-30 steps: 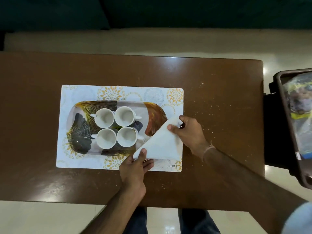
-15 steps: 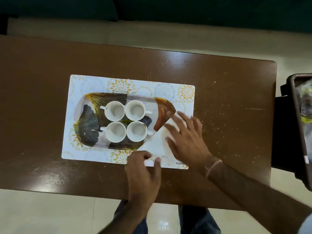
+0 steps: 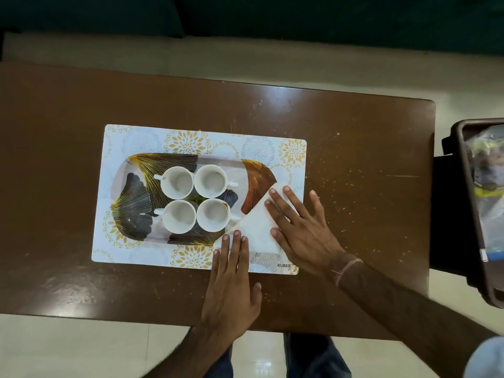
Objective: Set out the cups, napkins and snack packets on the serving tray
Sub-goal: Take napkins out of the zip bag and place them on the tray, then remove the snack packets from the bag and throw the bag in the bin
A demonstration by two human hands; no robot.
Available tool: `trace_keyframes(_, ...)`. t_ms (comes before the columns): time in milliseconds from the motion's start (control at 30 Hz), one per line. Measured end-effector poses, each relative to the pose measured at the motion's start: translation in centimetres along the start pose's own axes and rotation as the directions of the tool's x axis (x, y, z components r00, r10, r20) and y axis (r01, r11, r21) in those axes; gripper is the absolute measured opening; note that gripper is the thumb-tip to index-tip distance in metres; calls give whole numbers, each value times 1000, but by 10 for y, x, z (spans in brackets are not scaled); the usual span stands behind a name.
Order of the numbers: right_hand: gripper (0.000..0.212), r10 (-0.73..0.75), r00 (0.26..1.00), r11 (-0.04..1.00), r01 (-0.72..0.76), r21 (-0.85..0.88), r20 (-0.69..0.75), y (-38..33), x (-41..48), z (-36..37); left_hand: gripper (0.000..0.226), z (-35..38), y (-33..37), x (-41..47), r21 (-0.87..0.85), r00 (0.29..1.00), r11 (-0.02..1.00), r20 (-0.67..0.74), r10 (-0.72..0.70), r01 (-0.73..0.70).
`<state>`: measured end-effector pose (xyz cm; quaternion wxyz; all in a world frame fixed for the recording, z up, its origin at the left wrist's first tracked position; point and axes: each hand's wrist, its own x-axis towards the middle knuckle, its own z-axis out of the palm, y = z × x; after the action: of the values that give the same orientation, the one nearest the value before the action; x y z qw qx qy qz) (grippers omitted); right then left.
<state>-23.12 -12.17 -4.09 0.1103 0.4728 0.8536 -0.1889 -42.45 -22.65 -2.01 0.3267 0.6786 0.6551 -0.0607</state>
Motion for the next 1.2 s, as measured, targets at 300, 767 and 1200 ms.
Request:
trace_keyframes(300, 54, 403, 894, 824, -260, 504, -196, 38, -21, -31, 48, -20, 43, -8, -256, 945, 963, -328, 1, -90)
trace_keyframes(767, 21, 975, 175, 202, -443, 873, -137, 270, -216, -39, 33, -16, 242, 185, -209, 917, 897, -180, 355, -389)
trace_keyframes(1200, 31, 904, -36, -404, 252, 879, 426, 348, -288, 8, 50, 83, 474, 216, -120, 652, 647, -2, 758, -753)
